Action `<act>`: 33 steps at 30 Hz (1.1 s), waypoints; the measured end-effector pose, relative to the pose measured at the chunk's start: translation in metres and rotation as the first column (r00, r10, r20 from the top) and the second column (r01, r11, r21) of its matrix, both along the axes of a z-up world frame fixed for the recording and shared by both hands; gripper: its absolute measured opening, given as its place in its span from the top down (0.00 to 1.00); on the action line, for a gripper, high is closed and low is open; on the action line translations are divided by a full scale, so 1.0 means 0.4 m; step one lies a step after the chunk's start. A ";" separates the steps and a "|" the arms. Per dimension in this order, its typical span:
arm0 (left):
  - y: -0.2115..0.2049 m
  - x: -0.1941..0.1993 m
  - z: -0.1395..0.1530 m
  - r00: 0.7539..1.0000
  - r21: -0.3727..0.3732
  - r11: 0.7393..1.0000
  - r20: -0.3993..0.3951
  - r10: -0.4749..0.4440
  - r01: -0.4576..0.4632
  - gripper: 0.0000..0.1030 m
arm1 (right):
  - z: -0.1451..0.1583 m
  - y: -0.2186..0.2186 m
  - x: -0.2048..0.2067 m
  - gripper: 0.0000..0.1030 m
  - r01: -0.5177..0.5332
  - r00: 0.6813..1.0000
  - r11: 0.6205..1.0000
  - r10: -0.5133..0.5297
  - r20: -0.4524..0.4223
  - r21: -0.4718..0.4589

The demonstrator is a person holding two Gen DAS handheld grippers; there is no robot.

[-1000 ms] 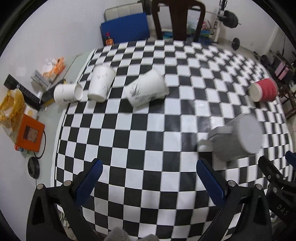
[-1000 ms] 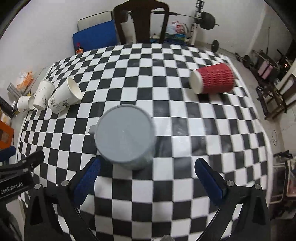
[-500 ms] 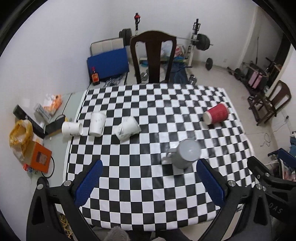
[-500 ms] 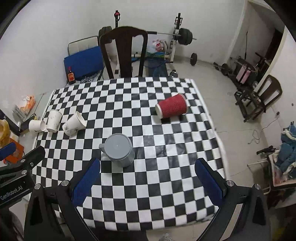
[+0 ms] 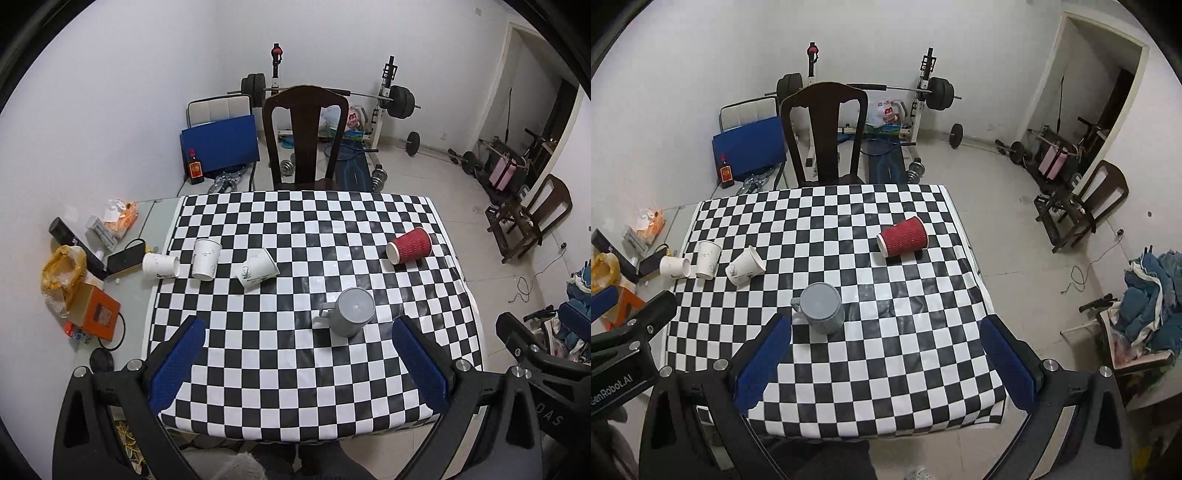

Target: Flip cup upside down

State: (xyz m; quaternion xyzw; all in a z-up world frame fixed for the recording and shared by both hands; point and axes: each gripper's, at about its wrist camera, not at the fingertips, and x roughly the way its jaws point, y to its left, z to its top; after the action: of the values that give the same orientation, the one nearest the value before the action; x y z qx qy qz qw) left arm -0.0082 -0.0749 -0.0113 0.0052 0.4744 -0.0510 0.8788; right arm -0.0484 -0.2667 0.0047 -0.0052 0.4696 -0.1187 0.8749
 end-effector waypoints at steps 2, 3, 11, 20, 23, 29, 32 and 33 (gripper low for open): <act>0.001 -0.009 0.012 1.000 0.000 1.000 0.003 0.001 -0.001 0.00 | 0.022 0.003 -0.013 0.00 -0.001 1.000 1.000 0.001 0.005 -0.001; 0.001 -0.013 0.016 1.000 0.002 1.000 0.003 0.003 -0.003 0.00 | 0.028 0.003 -0.018 0.00 -0.001 1.000 1.000 0.000 0.007 0.002; 0.003 -0.032 0.030 1.000 0.011 1.000 -0.007 0.018 -0.018 0.00 | 0.044 0.004 -0.031 0.00 -0.001 1.000 1.000 0.001 0.009 0.003; 0.016 -0.043 0.034 0.999 0.028 0.999 -0.031 0.032 -0.031 0.00 | 0.046 0.005 -0.032 0.00 0.001 1.000 1.000 -0.001 0.008 0.009; 0.015 -0.044 0.031 0.998 0.029 0.999 -0.045 0.032 -0.031 0.00 | 0.054 0.007 -0.041 0.00 0.000 1.000 1.000 0.000 0.008 0.009; 0.012 -0.040 0.023 0.997 0.039 0.998 -0.064 0.044 -0.042 0.00 | 0.065 0.005 -0.060 0.00 -0.003 1.000 1.000 0.003 -0.001 0.016; 0.014 -0.043 0.021 0.997 0.044 0.998 -0.067 0.050 -0.047 0.00 | 0.073 0.002 -0.081 0.00 -0.009 1.000 1.000 0.009 -0.007 0.019; 0.015 -0.042 0.022 0.997 0.044 0.998 -0.064 0.046 -0.043 0.00 | 0.074 -0.002 -0.086 0.00 -0.010 1.000 1.000 0.010 -0.009 0.021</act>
State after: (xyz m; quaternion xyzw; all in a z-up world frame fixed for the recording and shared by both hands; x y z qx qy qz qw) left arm -0.0250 -0.0690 -0.0026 0.0118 0.5038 -0.0215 0.8635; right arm -0.0829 -0.2674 0.0344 0.0010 0.4748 -0.1095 0.8733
